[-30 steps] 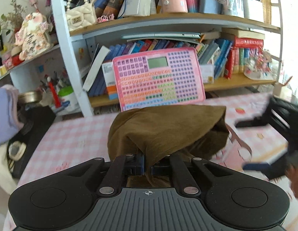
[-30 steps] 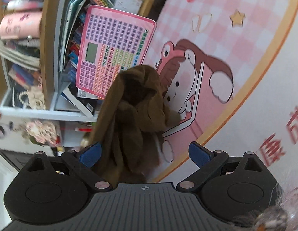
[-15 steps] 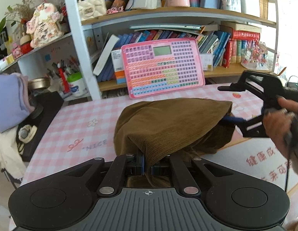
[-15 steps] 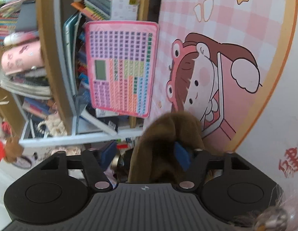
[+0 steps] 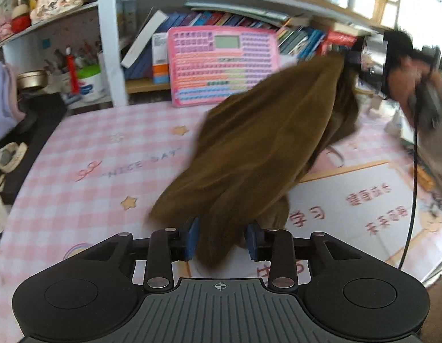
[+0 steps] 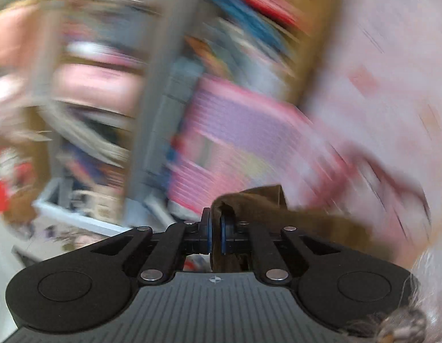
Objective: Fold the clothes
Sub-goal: 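Lower the brown garment onto the mat and open both grippers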
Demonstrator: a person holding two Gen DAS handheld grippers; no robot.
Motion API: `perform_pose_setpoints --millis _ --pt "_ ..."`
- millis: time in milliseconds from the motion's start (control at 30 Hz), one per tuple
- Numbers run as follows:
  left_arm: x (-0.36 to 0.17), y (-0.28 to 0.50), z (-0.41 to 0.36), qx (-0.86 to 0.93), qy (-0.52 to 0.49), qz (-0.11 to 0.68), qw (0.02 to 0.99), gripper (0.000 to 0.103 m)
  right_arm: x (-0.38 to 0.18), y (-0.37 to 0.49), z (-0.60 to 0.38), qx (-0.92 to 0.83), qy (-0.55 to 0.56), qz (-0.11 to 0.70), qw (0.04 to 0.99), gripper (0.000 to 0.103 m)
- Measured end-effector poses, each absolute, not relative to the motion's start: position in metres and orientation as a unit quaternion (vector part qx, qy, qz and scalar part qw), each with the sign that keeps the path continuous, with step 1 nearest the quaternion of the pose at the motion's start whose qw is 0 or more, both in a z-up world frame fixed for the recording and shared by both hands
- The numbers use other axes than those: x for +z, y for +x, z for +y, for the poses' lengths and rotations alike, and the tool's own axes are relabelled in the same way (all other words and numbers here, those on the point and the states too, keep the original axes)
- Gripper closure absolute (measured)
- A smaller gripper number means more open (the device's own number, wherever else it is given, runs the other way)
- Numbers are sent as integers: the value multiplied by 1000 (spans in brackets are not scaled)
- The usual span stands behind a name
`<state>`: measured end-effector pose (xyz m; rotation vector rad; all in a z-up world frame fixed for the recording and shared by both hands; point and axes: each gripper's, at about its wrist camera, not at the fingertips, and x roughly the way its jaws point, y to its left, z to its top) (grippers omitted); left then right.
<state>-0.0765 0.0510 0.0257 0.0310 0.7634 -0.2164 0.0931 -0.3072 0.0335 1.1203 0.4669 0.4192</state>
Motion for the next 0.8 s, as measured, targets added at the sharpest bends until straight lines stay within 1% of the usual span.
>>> perform_pose_setpoints --millis 133,200,300,400,467,567,633,700,800 --pt "26 -77 72 -91 -6 361 928 68 127 88 -314 260 410 91 870 97" --pt "28 -75 84 -78 -20 353 932 68 164 79 -285 302 309 77 898 97" --pt "31 -72 101 -60 -39 339 938 68 173 68 -227 369 180 120 904 97" --pt "34 -69 114 -51 -52 328 942 68 126 55 -155 415 62 246 874 97" --pt "32 -67 120 -48 -55 330 941 68 68 38 -110 429 -8 354 831 97" --pt "27 -64 128 -44 -57 338 938 68 -22 7 -66 434 -74 475 762 97" --pt "24 -65 130 -43 -58 343 937 68 -50 -7 -57 424 -69 507 747 96" --pt "20 -64 133 -42 -60 348 935 68 -58 -8 -55 420 -25 524 741 95" --pt "16 -62 136 -41 -61 353 933 68 -56 -11 -48 418 -14 525 741 92"
